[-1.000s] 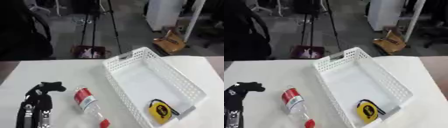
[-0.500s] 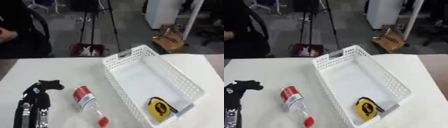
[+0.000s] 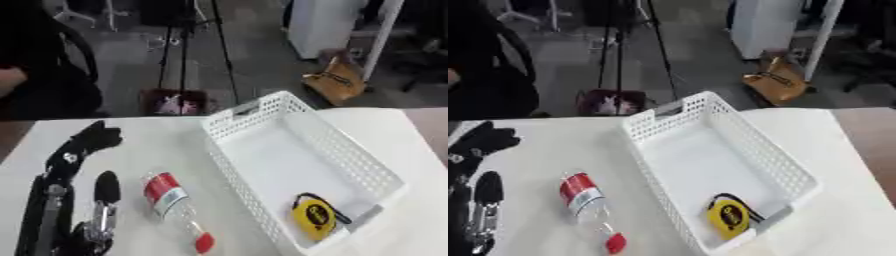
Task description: Pick up objects on the table and place them in the box.
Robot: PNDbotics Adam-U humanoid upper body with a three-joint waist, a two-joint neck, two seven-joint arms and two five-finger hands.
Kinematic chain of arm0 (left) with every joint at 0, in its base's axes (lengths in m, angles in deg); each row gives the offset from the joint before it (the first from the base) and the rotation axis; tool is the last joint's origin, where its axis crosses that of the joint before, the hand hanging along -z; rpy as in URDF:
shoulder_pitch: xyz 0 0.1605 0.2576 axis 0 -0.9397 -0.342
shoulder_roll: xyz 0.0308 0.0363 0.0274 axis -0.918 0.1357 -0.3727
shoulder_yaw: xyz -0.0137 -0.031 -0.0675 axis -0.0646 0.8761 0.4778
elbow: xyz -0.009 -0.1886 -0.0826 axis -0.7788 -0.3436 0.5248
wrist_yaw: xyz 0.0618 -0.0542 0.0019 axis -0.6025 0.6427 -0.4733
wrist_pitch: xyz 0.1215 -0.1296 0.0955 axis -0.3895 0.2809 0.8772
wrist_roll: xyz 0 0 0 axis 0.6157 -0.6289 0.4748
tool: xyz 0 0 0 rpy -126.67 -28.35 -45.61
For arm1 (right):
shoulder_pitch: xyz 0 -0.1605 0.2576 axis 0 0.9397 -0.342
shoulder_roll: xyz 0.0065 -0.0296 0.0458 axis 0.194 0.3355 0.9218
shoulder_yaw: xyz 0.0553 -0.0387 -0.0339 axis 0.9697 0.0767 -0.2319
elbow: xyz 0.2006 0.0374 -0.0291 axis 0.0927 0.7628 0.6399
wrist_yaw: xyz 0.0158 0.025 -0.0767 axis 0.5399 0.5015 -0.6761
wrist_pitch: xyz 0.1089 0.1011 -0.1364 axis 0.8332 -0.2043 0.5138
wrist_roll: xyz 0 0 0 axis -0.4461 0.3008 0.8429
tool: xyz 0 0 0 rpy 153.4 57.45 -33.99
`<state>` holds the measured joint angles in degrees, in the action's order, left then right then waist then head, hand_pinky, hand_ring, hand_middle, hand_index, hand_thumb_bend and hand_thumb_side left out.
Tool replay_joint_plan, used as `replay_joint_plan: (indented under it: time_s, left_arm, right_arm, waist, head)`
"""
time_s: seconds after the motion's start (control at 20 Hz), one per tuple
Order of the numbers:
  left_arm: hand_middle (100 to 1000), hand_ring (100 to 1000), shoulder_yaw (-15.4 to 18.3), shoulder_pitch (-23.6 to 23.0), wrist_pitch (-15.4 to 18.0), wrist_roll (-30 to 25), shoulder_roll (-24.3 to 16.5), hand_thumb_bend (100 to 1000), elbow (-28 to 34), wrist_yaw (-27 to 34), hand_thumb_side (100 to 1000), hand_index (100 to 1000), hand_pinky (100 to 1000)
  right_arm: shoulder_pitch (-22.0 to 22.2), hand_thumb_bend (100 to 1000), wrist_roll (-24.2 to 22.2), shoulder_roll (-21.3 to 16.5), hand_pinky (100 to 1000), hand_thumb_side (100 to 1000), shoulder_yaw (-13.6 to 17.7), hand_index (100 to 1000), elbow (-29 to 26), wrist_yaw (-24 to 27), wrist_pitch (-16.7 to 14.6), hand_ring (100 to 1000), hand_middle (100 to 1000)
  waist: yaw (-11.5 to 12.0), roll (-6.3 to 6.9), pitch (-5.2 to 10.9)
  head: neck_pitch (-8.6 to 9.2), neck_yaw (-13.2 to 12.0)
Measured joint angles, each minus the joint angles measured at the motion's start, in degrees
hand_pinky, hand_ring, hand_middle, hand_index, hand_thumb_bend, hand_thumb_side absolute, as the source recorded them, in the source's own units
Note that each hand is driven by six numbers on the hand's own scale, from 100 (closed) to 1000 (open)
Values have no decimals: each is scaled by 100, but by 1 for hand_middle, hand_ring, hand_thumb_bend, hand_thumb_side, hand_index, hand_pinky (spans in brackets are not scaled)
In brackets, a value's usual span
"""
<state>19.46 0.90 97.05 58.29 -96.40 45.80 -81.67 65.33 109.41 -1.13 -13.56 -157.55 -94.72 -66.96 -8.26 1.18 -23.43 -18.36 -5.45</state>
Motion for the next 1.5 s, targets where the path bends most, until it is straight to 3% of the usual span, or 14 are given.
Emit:
replay_joint_plan:
  time_s: [0.2, 0.35, 0.4, 0.45, 0.5, 0.65, 0.7, 0.85, 0.9, 0.95, 1.0, 1.05, 1.1, 1.5]
  left_arm:
    - [982, 942, -74, 370, -219, -1454, -1210, 100, 2, -580, 933, 1000, 928]
    - [1000, 971, -145, 584, -230, -2538, -1803, 100, 3, -754, 929, 1000, 942]
    - [1000, 994, -168, 654, -218, -2844, -1940, 213, 3, -783, 871, 1000, 957]
    - [1000, 994, -199, 740, -189, -3132, -2059, 213, 4, -798, 871, 1000, 957]
    - [1000, 1000, -231, 826, -153, -3405, -2158, 339, 8, -801, 807, 1000, 982]
    - [1000, 1000, -360, 1050, -60, -4296, -2336, 394, 18, -777, 776, 1000, 998]
    - [1000, 1000, -399, 1127, -49, -4592, -2357, 450, 18, -739, 781, 1000, 1000]
    - [1000, 1000, -485, 1275, -92, -5411, -2384, 467, 19, -593, 786, 1000, 1000]
    - [1000, 1000, -495, 1312, -113, -5621, -2385, 607, 19, -553, 828, 1000, 1000]
    - [1000, 1000, -518, 1352, -126, -5825, -2408, 607, 19, -548, 828, 1000, 1000]
    - [1000, 1000, -541, 1398, -126, -6016, -2446, 747, 19, -571, 858, 1000, 1000]
    - [1000, 1000, -568, 1462, -105, -6185, -2477, 747, 19, -636, 858, 1000, 1000]
    - [1000, 1000, -594, 1528, -63, -6329, -2496, 834, 19, -731, 878, 1000, 1000]
    - [1000, 1000, -896, 1857, 225, -6794, -2530, 839, 19, -1242, 866, 1000, 1000]
  right_arm:
    - [47, 100, 19, -54, 730, 890, -36, 670, 0, 0, 26, 545, 551]
    - [70, 100, 29, -92, 730, 887, -69, 670, 0, 8, 42, 545, 551]
    - [77, 100, 32, -98, 730, 884, -73, 669, 0, 12, 48, 544, 550]
    - [88, 100, 34, -100, 730, 884, -84, 669, 0, 16, 56, 544, 550]
    - [89, 100, 36, -102, 729, 879, -99, 669, 0, 17, 62, 543, 550]
    - [89, 100, 35, -116, 729, 876, -130, 668, 0, 26, 68, 542, 549]
    - [89, 100, 34, -126, 728, 876, -139, 668, 0, 33, 69, 542, 549]
    - [91, 100, 33, -142, 728, 876, -141, 668, 0, 58, 71, 541, 549]
    - [91, 100, 33, -142, 728, 870, -142, 667, 0, 64, 71, 540, 547]
    - [91, 100, 34, -142, 728, 870, -142, 667, 0, 67, 72, 540, 547]
    - [91, 100, 35, -143, 727, 866, -142, 665, 0, 68, 72, 538, 546]
    - [91, 100, 36, -143, 727, 866, -144, 665, 0, 71, 72, 538, 546]
    - [91, 100, 38, -143, 725, 863, -148, 664, 0, 73, 72, 536, 544]
    - [92, 100, 80, -145, 722, 839, -174, 659, 0, 116, 75, 530, 539]
  waist:
    - [-9, 32, 142]
    - [-12, 31, 180]
    - [-12, 31, 202]
    - [-13, 30, 222]
    - [-14, 29, 236]
    - [-26, 28, 265]
    - [-31, 27, 270]
    - [-55, 24, 274]
    - [-55, 24, 275]
    - [-59, 24, 275]
    - [-65, 29, 275]
    - [-67, 34, 277]
    - [-67, 40, 281]
    - [-97, 71, 290]
  head:
    - [-141, 34]
    - [-209, 30]
    - [-226, 19]
    - [-231, 10]
    - [-234, -2]
    - [-238, -36]
    - [-238, -50]
    - [-236, -68]
    - [-235, -71]
    - [-232, -76]
    - [-230, -80]
    - [-228, -82]
    - [-226, -83]
    - [-218, -106]
